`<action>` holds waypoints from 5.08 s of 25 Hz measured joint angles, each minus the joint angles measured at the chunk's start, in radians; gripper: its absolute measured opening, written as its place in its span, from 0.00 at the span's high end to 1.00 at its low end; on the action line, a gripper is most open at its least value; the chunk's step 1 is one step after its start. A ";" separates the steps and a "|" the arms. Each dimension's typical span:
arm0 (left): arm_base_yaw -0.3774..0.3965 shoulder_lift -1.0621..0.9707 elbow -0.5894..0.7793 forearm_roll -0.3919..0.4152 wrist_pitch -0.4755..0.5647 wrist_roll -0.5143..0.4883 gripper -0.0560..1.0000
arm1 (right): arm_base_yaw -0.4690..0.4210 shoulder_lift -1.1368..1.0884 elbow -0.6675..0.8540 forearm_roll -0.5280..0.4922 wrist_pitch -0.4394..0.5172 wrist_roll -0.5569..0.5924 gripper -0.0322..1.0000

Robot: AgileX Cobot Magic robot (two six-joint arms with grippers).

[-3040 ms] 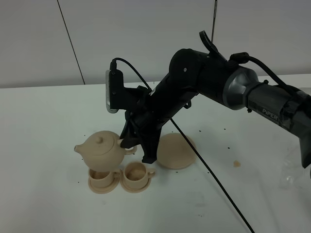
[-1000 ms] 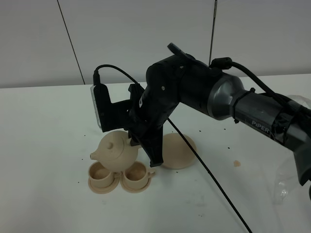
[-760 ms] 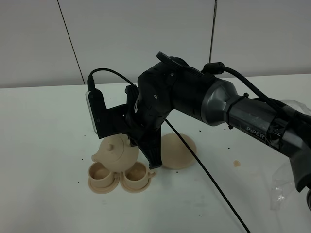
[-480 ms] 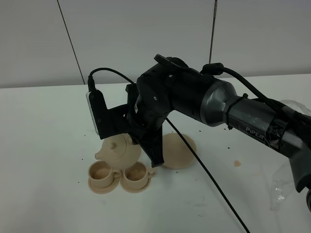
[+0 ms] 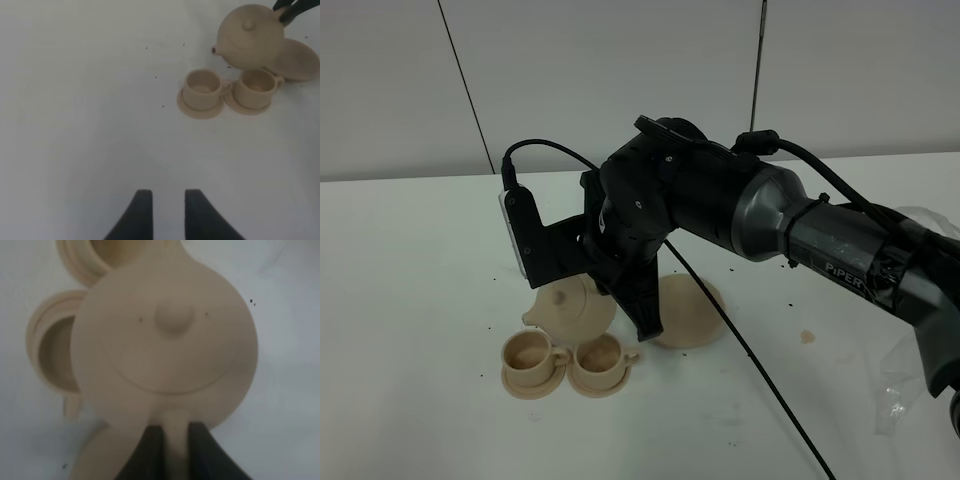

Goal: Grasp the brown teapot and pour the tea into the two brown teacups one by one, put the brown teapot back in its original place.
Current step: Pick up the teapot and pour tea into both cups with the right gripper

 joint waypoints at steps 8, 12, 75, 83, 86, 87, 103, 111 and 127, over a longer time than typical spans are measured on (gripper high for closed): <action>0.000 0.000 0.000 0.000 0.000 0.000 0.73 | 0.000 0.000 0.000 -0.034 0.000 0.003 0.87; 0.000 0.000 0.000 0.000 0.000 0.000 0.73 | 0.000 0.000 0.000 -0.046 0.004 0.003 0.87; 0.000 0.000 0.000 0.000 0.000 0.000 0.73 | 0.079 0.000 0.000 -0.208 -0.012 0.031 0.87; 0.000 0.000 0.000 0.000 0.000 0.000 0.73 | 0.098 0.000 0.000 -0.268 -0.012 0.049 0.87; 0.000 0.000 0.000 0.000 0.000 0.000 0.73 | 0.099 0.000 0.000 -0.268 -0.012 0.051 0.87; 0.000 0.000 0.000 0.000 0.000 0.000 0.73 | 0.099 0.000 0.000 -0.268 -0.012 0.051 0.87; 0.000 0.000 0.000 0.000 0.000 0.000 0.73 | 0.099 0.000 0.000 -0.275 -0.012 0.052 0.87; 0.000 0.000 0.000 0.000 0.000 0.000 0.73 | 0.099 0.000 0.000 -0.275 -0.012 0.052 0.87; 0.000 0.000 0.000 0.000 0.000 0.000 0.73 | 0.099 0.000 0.000 -0.275 -0.012 0.052 0.87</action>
